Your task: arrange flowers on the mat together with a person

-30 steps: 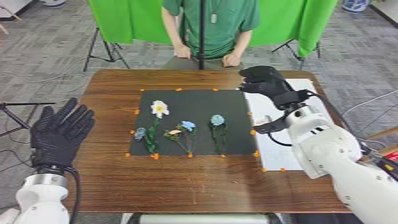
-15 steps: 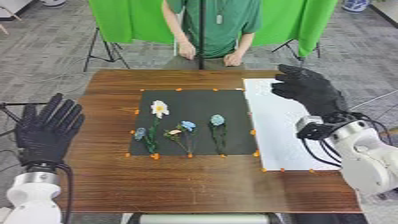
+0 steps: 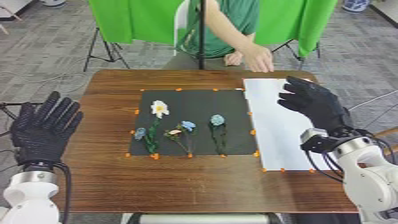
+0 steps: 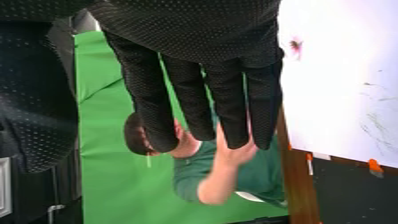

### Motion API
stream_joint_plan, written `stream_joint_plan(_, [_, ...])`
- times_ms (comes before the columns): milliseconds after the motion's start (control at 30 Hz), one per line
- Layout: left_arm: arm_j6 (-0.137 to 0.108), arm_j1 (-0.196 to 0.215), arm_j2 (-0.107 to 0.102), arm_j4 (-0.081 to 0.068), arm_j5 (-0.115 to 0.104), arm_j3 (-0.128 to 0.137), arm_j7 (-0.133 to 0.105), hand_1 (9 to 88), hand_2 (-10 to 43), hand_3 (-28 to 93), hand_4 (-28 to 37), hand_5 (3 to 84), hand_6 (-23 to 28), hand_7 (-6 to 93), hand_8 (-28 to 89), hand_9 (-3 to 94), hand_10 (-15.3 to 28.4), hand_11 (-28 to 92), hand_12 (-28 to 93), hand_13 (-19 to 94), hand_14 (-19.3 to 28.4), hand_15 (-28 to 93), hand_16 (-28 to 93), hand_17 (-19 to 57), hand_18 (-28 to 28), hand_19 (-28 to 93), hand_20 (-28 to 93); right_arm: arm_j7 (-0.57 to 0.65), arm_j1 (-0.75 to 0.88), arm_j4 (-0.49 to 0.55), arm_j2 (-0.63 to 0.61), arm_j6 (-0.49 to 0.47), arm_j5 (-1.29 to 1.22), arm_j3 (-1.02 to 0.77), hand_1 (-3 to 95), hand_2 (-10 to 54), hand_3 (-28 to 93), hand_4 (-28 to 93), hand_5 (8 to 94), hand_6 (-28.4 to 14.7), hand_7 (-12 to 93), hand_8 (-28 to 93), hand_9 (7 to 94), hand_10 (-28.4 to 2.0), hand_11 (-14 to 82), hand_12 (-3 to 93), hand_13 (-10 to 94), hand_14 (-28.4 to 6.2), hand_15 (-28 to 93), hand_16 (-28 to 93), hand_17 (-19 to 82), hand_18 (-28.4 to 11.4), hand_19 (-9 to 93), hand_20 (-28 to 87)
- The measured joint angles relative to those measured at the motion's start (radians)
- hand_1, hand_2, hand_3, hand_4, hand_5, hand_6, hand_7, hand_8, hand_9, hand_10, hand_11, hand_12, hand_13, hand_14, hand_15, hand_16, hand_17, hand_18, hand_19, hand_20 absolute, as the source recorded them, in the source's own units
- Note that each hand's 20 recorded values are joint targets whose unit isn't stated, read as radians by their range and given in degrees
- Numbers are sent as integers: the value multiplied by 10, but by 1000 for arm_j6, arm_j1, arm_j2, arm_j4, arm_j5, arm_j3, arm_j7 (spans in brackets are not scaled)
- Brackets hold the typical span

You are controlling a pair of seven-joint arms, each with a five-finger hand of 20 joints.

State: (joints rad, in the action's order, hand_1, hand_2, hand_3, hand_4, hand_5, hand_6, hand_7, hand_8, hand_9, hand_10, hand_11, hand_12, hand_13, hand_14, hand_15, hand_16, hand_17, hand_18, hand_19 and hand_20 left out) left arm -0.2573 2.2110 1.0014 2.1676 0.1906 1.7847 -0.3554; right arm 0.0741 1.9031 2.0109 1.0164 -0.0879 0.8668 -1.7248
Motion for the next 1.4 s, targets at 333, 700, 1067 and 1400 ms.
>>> stream_joint_plan(333, [-4, -1, 3, 1, -6, -4, -2, 219, 175, 707, -283, 448, 75, 113, -88, 433, 157, 207, 92, 268, 144, 279, -70, -50, 137, 334, 102, -7, 0, 3, 0, -2, 17, -3, 305, -63, 742, -224, 428, -38, 133, -88, 386, -162, 42, 187, 338, -136, 220, 287, 105, -170, 483, 174])
stream_joint_plan(700, [-5, -1, 3, 1, 0, -2, 1, 220, 177, 708, -283, 455, 77, 114, -92, 443, 158, 210, 96, 276, 146, 289, -76, -48, 136, 336, 102, -13, 0, 8, 0, 1, 16, 6, 305, -61, 743, -224, 434, -38, 141, -93, 395, -161, 50, 188, 345, -137, 256, 262, 105, -172, 485, 180])
stream_joint_plan(1067, [4, -1, 1, 0, 0, -1, -2, 218, 156, 721, -283, 463, 69, 113, -93, 415, 149, 190, 94, 274, 143, 280, -73, -47, 135, 329, 101, -13, -5, 8, -4, 1, 17, 27, 311, -64, 748, -226, 442, -35, 150, -96, 405, -160, 58, 187, 347, -136, 262, 251, 105, -173, 485, 180])
stream_joint_plan(1400, [13, 0, 0, 0, -4, -1, -16, 213, 136, 731, -283, 458, 69, 108, -91, 407, 147, 186, 96, 272, 143, 273, -68, -48, 137, 318, 102, -10, -11, 6, -4, -5, 18, 39, 317, -70, 752, -230, 443, -33, 154, -99, 408, -160, 60, 185, 348, -135, 262, 249, 106, -172, 484, 179])
